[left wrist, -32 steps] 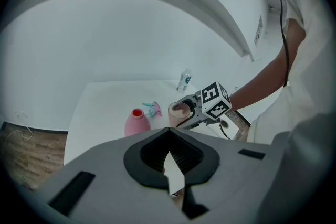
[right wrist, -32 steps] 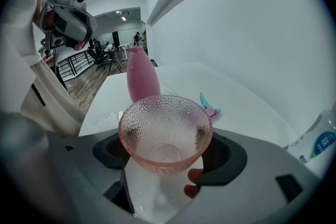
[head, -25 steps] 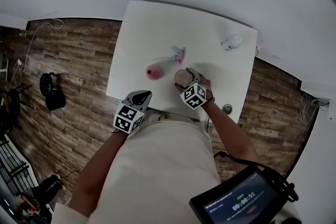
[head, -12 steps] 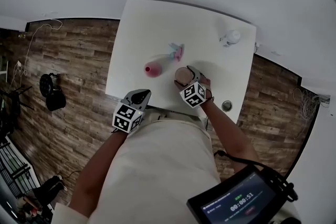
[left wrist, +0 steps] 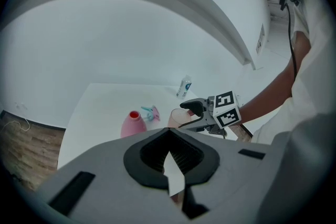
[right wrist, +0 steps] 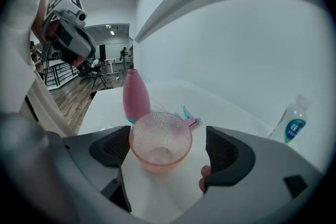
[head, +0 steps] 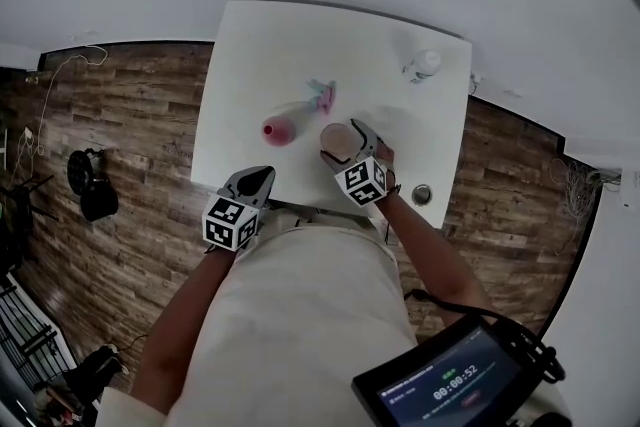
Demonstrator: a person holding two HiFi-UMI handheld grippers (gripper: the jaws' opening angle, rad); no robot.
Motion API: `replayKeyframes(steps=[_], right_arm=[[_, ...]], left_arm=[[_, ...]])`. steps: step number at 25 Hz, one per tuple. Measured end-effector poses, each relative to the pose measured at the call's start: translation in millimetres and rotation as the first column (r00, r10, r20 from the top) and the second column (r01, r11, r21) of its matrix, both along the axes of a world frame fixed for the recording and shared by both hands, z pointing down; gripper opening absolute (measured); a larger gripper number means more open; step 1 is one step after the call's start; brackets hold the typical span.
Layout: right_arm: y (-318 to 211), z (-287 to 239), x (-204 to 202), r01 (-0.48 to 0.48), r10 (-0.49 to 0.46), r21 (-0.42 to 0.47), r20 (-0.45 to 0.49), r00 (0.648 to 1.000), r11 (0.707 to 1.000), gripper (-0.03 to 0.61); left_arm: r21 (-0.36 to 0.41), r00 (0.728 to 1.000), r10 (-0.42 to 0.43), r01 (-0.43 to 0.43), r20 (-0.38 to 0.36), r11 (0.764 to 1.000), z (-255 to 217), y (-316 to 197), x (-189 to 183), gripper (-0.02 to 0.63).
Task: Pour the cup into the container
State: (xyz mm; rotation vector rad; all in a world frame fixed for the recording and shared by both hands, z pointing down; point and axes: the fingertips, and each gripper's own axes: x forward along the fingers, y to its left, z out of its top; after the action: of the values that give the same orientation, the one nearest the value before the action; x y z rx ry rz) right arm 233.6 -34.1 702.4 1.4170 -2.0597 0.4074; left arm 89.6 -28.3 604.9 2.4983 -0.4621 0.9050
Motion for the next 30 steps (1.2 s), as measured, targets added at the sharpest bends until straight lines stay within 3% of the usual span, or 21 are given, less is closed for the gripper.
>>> replayKeyframes(steps=[8,16,25,30], right_arm=[[-3,-86,10,-0.082,0.075,0.190,0.046,0.996,0.978,0.431],[7,-178,21,-0.156,0.135,0.341,0.086,0.987,0.927,0.285],[37,-211,6,-0.215,0.216,0.375,0.040,0.976,0.902,0.258],[44,-205,-2,-0.283,0.293,0.360,0.028,0.956,0.889,0.255]], left_arm=[[0.002,0.994,-0.066,0.066,-0.089,0.998,-22,-13,7,0.009],[0.053,0.974,-0.109,0.121,-0.197,0.991,-65,-41,13,0.009],[0.127,0.970,-0.083,0.114,-0.226,0.985,-79,-43,-11,0.009],[0.114,0.976,-0.046,0.072,-0.214,0.991,-70,-44,-27,0.009]])
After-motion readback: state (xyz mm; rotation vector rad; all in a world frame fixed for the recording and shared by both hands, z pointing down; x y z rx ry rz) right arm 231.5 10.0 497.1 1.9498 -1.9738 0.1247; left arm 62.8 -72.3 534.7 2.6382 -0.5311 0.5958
